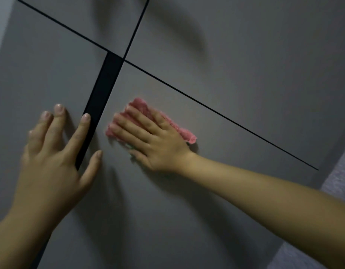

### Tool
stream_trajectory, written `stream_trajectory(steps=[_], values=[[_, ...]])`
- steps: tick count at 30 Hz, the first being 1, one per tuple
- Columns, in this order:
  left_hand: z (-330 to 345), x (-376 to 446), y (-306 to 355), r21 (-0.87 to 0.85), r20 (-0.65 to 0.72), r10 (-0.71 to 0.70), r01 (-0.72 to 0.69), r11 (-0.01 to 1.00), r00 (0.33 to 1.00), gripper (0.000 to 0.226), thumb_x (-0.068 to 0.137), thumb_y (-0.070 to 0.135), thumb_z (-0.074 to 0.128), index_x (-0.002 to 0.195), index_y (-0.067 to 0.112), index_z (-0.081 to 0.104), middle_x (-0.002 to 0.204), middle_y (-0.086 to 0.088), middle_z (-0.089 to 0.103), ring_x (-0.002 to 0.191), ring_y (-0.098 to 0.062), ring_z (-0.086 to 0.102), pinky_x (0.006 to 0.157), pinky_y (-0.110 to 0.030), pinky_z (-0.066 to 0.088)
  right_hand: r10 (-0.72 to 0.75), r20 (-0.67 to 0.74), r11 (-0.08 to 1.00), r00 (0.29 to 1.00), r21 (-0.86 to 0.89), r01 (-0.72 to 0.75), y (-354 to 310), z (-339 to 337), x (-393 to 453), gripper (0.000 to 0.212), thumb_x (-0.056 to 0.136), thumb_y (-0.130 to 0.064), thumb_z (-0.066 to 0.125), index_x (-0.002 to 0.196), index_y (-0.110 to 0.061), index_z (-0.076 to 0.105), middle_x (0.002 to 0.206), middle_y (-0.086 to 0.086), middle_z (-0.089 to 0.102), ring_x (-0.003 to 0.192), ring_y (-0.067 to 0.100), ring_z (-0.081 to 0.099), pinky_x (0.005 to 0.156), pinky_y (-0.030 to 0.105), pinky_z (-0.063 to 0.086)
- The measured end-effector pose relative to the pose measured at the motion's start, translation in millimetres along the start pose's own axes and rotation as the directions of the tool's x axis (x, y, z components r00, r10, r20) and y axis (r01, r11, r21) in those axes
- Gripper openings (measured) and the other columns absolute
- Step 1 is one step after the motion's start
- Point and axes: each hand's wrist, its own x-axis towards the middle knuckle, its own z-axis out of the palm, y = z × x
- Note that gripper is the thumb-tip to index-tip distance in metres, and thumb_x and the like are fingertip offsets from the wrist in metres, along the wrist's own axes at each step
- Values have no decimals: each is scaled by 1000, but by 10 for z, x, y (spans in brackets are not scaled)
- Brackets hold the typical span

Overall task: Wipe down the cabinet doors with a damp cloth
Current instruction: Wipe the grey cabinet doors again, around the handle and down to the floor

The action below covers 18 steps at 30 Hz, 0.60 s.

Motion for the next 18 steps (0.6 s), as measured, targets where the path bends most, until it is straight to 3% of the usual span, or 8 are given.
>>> stream_trajectory(steps=[2,3,5,7,9,11,14,18], values=[[-36,15,17,0,35,-5,5,1000,999,68,87,49,37,147,17,37,155,-22,23,140,-42,21,108,-58,28,-67,17,998,998,-6,67,207,-54,-147,49,93,-34,47,138,-15,50,145,8,46,138,30,36,117,45,16],[-59,26,-3,1,64,-9,9,1000,998,67,87,48,36,146,16,38,154,-21,25,141,-40,21,108,-56,27,-23,0,999,1000,-32,23,330,-77,-164,50,93,-34,47,138,-13,50,145,10,46,139,31,34,117,46,17],[-136,40,-36,-51,112,26,-20,999,993,67,88,48,34,146,14,39,154,-17,27,142,-33,20,114,-44,21,198,-57,977,979,-68,-202,510,-128,-37,53,94,-33,44,140,-9,45,146,14,43,141,32,28,117,49,15],[-259,26,-124,-129,138,20,-2,992,990,67,89,47,32,146,13,37,155,-11,28,143,-25,19,115,-33,14,413,-150,905,898,-43,-423,473,-148,342,56,93,-31,44,143,-7,41,149,16,38,141,36,27,116,51,13],[-391,-42,-274,-142,131,-59,78,987,990,68,88,46,32,147,11,36,154,-12,28,143,-26,22,117,-41,17,478,-202,874,855,11,-486,210,-97,833,57,92,-33,45,144,-8,40,150,15,36,140,38,28,116,52,12],[-487,-160,-420,-108,78,-143,151,983,987,69,88,43,34,147,9,33,155,-15,26,142,-31,24,116,-47,19,370,-210,928,905,26,-373,-136,28,1154,57,92,-34,45,144,-11,41,150,13,37,140,37,29,116,52,13],[-525,-468,-612,-115,138,-259,276,954,956,71,88,38,37,151,9,23,158,-12,20,145,-26,18,116,-37,12,94,-88,996,992,19,-93,-706,232,939,54,96,-35,44,146,-13,38,152,10,34,142,33,27,116,53,17],[-394,-973,-773,-85,257,-258,288,954,931,74,86,44,27,151,8,21,159,-8,15,146,-22,16,115,-34,13,-106,25,994,994,-10,106,-781,219,135,53,96,-36,46,145,-16,41,153,4,30,142,26,26,117,47,16]])
